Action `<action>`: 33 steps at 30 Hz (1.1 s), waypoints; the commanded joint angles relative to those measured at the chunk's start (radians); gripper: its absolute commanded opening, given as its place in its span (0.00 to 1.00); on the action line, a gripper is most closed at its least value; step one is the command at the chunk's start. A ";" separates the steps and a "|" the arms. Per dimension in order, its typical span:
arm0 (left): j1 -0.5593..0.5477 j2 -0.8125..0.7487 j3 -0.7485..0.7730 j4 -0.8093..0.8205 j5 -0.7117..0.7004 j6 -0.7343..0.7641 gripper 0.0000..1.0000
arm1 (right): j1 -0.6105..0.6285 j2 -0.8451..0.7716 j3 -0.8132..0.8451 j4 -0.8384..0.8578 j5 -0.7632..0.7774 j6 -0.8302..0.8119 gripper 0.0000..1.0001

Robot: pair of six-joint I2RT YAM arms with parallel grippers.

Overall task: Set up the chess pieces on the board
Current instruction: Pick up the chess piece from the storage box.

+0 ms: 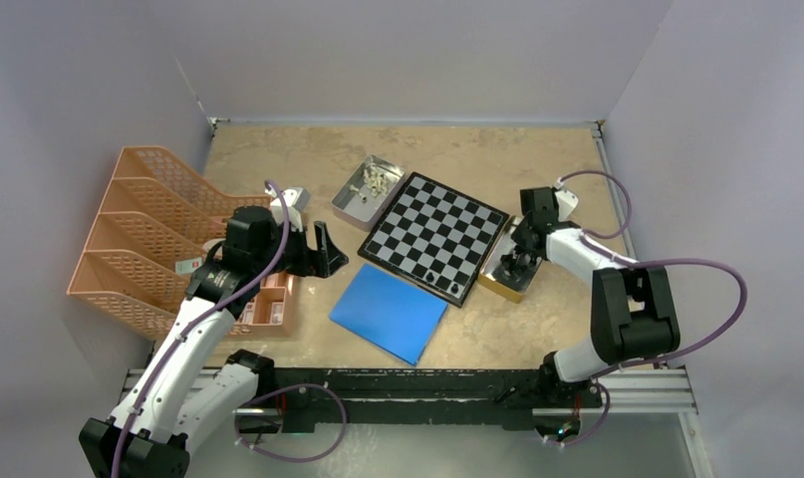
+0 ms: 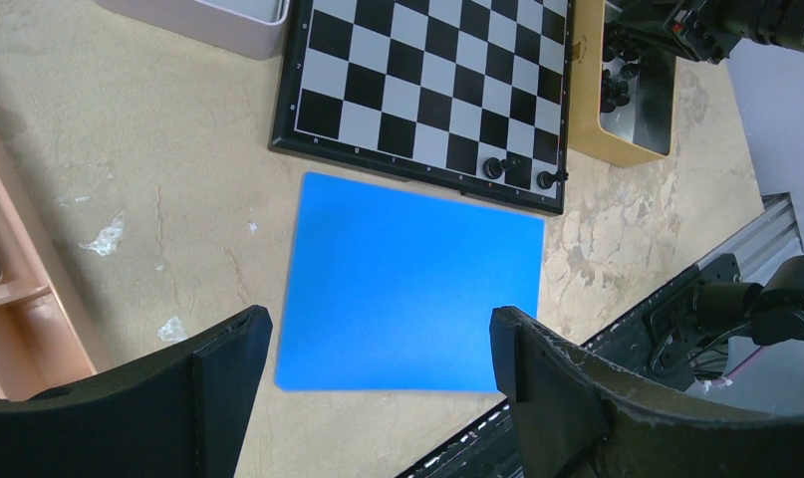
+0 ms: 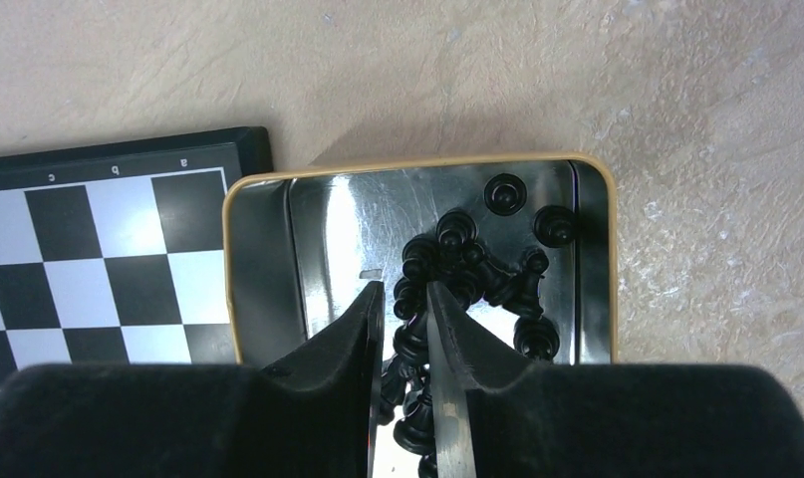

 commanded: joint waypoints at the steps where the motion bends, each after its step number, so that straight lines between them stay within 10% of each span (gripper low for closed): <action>1: -0.006 -0.013 0.007 0.028 0.015 0.009 0.81 | -0.008 0.019 0.039 0.021 0.031 0.018 0.25; 33: -0.006 -0.013 0.007 0.028 0.014 0.008 0.81 | -0.008 0.067 0.028 0.046 0.014 -0.012 0.20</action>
